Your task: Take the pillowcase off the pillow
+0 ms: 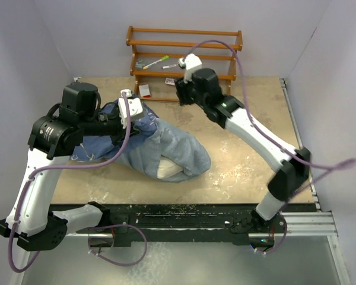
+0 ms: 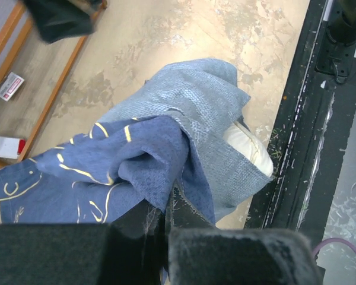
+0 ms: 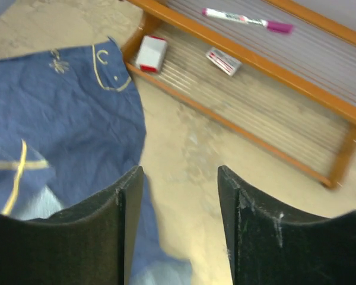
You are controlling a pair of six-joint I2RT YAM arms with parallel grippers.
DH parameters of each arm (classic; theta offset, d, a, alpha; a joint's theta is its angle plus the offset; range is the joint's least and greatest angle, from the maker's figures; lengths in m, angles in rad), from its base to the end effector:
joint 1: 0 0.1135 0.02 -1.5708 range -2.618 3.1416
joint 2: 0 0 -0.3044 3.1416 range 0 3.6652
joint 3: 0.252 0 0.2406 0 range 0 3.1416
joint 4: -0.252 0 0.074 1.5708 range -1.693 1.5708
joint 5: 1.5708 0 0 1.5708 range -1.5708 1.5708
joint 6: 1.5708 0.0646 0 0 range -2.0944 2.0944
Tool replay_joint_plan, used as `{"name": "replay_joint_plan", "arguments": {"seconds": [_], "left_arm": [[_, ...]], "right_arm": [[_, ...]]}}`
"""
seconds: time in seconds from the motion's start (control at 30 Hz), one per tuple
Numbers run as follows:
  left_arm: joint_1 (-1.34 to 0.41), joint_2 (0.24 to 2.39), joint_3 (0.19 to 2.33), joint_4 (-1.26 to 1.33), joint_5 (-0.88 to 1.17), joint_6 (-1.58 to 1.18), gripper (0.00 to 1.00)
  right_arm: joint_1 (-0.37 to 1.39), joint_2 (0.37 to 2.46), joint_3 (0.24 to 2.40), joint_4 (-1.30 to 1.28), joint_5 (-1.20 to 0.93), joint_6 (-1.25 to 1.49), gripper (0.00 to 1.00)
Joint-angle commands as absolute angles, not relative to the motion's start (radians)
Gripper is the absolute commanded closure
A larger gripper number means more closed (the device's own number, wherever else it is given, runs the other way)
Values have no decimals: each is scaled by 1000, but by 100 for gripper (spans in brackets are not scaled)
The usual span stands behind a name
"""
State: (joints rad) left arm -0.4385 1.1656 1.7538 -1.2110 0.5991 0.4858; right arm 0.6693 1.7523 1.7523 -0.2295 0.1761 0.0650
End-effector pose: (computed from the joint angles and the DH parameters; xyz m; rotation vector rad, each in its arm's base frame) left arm 0.1330 -0.1026 0.4982 1.2397 1.7391 -0.6257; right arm 0.3536 0.2653 0.4416 -0.4169 1.7630 0.3657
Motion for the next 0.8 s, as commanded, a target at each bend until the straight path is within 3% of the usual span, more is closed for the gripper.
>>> {"name": "replay_joint_plan", "arguments": {"seconds": [0.0,0.2,0.33,0.47,0.77], "left_arm": [[-438,1146,1790,-1055,584,445,100],[-437,1187,1803,-1003,536,403,100],[-436,1215,1839,-1002,539,385,100],[-437,1234,1880,-1022,543,376,100],[-437,1224,1894,-1058,529,388,100]], "right_arm": [[686,1374,1478,1,302,63,40],[819,936,1056,140,67,-73,44],[973,806,863,154,10,-137,47],[1050,826,782,210,-33,-178,46],[1186,1066,839,217,-1,-320,34]]}}
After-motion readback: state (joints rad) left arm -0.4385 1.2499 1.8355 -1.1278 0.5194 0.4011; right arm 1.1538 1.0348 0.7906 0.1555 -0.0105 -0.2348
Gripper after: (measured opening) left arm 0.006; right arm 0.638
